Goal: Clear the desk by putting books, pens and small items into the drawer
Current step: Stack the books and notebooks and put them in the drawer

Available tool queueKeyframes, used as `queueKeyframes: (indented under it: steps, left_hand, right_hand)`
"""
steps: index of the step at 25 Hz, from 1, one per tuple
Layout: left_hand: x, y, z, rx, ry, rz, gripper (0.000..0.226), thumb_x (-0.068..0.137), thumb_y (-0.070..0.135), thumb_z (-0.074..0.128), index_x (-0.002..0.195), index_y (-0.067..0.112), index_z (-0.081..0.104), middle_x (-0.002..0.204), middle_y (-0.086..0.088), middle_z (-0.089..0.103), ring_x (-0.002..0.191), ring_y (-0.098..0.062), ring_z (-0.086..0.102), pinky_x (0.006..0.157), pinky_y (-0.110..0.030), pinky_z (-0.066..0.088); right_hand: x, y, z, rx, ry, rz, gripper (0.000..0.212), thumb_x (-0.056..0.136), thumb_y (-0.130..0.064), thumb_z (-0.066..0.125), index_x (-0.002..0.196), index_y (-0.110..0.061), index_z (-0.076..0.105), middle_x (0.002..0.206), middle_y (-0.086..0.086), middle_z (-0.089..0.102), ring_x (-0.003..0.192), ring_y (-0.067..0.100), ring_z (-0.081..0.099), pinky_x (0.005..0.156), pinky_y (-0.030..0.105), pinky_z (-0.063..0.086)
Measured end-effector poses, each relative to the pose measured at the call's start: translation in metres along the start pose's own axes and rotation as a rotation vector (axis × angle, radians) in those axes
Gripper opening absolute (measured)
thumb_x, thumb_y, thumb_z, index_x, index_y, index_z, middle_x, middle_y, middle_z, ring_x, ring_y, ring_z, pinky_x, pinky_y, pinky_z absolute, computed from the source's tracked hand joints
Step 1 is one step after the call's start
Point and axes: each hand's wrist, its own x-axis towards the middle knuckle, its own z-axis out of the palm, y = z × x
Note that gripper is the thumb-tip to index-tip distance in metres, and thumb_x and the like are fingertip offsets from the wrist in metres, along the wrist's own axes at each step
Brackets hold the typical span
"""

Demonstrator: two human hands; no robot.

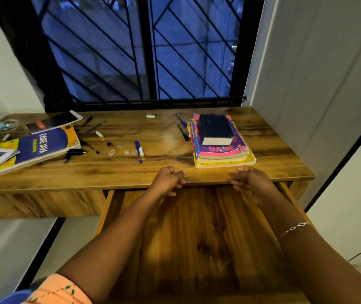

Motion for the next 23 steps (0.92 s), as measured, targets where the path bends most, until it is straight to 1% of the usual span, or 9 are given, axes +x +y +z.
queueKeyframes:
  steps: [2, 4, 7, 9, 12, 15, 18, 20, 23]
  left_hand:
    - [0.024, 0.010, -0.002, -0.055, -0.051, -0.049, 0.013, 0.095, 0.026, 0.048, 0.086, 0.021, 0.055, 0.079, 0.001, 0.061, 0.073, -0.011, 0.054, 0.063, -0.025, 0.042]
    - [0.047, 0.019, 0.000, -0.129, -0.087, -0.118, 0.020, 0.095, 0.028, 0.048, 0.107, 0.014, 0.059, 0.085, -0.002, 0.060, 0.080, -0.014, 0.055, 0.072, -0.034, 0.047]
    - [0.077, 0.032, 0.005, -0.186, -0.067, -0.189, 0.037, 0.094, 0.030, 0.050, 0.125, 0.009, 0.050, 0.117, -0.011, 0.054, 0.116, -0.026, 0.049, 0.091, -0.045, 0.044]
    - [0.099, 0.034, 0.005, -0.208, -0.039, -0.229, 0.044, 0.093, 0.036, 0.050, 0.128, 0.009, 0.048, 0.129, -0.012, 0.049, 0.121, -0.028, 0.045, 0.091, -0.042, 0.042]
    - [0.129, 0.037, 0.012, -0.272, 0.025, -0.290, 0.050, 0.092, 0.044, 0.049, 0.129, 0.010, 0.048, 0.128, -0.011, 0.050, 0.110, -0.026, 0.046, 0.088, -0.038, 0.037]
    - [0.156, 0.037, 0.022, -0.366, 0.085, -0.362, 0.053, 0.091, 0.045, 0.050, 0.130, 0.010, 0.046, 0.129, -0.011, 0.051, 0.118, -0.028, 0.046, 0.093, -0.038, 0.036]
    - [0.173, 0.040, 0.031, -0.448, 0.082, -0.383, 0.053, 0.089, 0.048, 0.050, 0.127, 0.011, 0.051, 0.117, -0.008, 0.057, 0.111, -0.027, 0.052, 0.087, -0.034, 0.037]
    - [0.184, 0.042, 0.036, -0.461, 0.056, -0.387, 0.054, 0.087, 0.054, 0.050, 0.119, 0.011, 0.055, 0.108, -0.008, 0.062, 0.098, -0.024, 0.056, 0.078, -0.031, 0.040]
    - [0.189, 0.050, 0.044, -0.438, 0.020, -0.368, 0.052, 0.082, 0.060, 0.054, 0.101, 0.013, 0.057, 0.092, -0.006, 0.062, 0.083, -0.019, 0.057, 0.070, -0.030, 0.043]
  right_hand:
    - [0.019, -0.012, -0.001, 0.052, 0.034, -0.005, 0.012, 0.092, -0.003, 0.047, 0.099, -0.012, 0.051, 0.080, 0.007, 0.063, 0.069, 0.014, 0.060, 0.063, 0.024, 0.051]
    - [0.039, -0.026, -0.006, 0.046, 0.078, -0.021, 0.013, 0.092, -0.001, 0.044, 0.087, -0.012, 0.050, 0.058, 0.002, 0.063, 0.049, 0.009, 0.058, 0.045, 0.017, 0.045]
    - [0.072, -0.047, -0.019, -0.036, 0.162, -0.020, 0.024, 0.092, -0.002, 0.042, 0.071, -0.011, 0.050, 0.054, 0.005, 0.056, 0.043, 0.010, 0.050, 0.038, 0.014, 0.040]
    - [0.097, -0.060, -0.027, -0.066, 0.187, -0.022, 0.028, 0.093, -0.003, 0.038, 0.069, -0.011, 0.049, 0.060, 0.007, 0.055, 0.049, 0.013, 0.049, 0.041, 0.018, 0.040]
    - [0.136, -0.075, -0.037, -0.116, 0.199, -0.004, 0.025, 0.095, -0.007, 0.036, 0.074, -0.010, 0.049, 0.070, 0.007, 0.052, 0.057, 0.015, 0.044, 0.048, 0.024, 0.038]
    - [0.170, -0.078, -0.044, -0.107, 0.207, 0.043, 0.014, 0.094, -0.009, 0.042, 0.084, -0.010, 0.052, 0.071, 0.007, 0.051, 0.058, 0.017, 0.044, 0.052, 0.027, 0.036]
    - [0.190, -0.074, -0.041, -0.097, 0.167, 0.097, 0.019, 0.092, -0.015, 0.048, 0.075, -0.010, 0.053, 0.067, 0.008, 0.050, 0.056, 0.020, 0.045, 0.054, 0.028, 0.039]
    - [0.201, -0.075, -0.035, -0.088, 0.127, 0.134, 0.024, 0.092, -0.021, 0.051, 0.072, -0.008, 0.052, 0.069, 0.009, 0.053, 0.060, 0.022, 0.049, 0.063, 0.033, 0.045]
    - [0.210, -0.075, -0.030, -0.080, 0.039, 0.135, 0.028, 0.090, -0.032, 0.055, 0.086, -0.005, 0.058, 0.081, 0.014, 0.061, 0.072, 0.026, 0.058, 0.077, 0.037, 0.049]
